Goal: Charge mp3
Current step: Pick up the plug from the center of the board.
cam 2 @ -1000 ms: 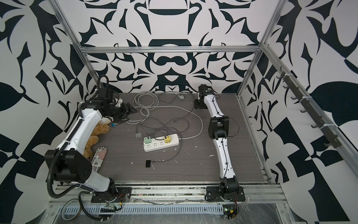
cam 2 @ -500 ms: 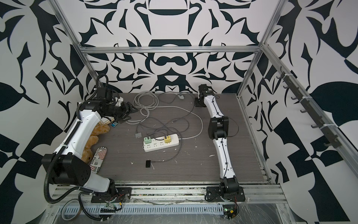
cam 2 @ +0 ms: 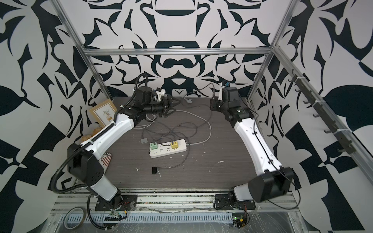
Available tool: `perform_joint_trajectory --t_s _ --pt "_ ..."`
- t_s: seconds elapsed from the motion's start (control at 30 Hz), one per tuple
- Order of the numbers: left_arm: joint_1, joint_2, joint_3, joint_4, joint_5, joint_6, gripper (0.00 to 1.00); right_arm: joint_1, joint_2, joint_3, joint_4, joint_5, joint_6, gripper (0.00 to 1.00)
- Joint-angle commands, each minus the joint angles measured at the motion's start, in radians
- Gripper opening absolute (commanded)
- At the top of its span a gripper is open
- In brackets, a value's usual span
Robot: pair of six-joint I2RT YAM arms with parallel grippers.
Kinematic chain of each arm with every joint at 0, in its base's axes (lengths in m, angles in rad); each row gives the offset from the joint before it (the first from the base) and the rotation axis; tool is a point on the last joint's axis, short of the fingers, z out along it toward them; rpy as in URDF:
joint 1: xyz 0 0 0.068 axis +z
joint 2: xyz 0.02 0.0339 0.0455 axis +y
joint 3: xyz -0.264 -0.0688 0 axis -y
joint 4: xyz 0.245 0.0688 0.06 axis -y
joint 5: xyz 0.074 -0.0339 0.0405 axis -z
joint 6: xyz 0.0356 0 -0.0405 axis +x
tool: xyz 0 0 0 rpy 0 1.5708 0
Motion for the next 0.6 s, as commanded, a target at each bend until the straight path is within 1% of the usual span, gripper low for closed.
perform_joint_trajectory --t_s 0.0,0.17,0.3,0.4,0.53,0.57 --pt "-0.053 0.025 0.038 0.176 0.032 -0.093 0.81 0.032 -0.052 -0.103 0.057 0.02 0.053 0.0" --pt "-0.101 0.035 0.037 0.263 0.057 -0.122 0.8 0.077 -0.115 -0.157 0.082 0.001 0.047 0.0" --pt "-0.122 0.023 0.039 0.267 0.077 -0.11 0.78 0.133 -0.125 -0.174 0.107 0.008 0.021 0.0" --pt "-0.13 0.018 0.039 0.248 0.1 -0.094 0.77 0.154 -0.128 -0.19 0.135 0.001 0.016 0.0" --pt "-0.134 0.034 0.099 0.03 0.112 0.001 0.73 0.165 -0.128 -0.199 0.163 -0.038 0.008 0.0" --pt "-0.134 0.039 0.109 -0.001 0.112 0.015 0.73 0.166 -0.128 -0.2 0.165 -0.047 0.007 0.0"
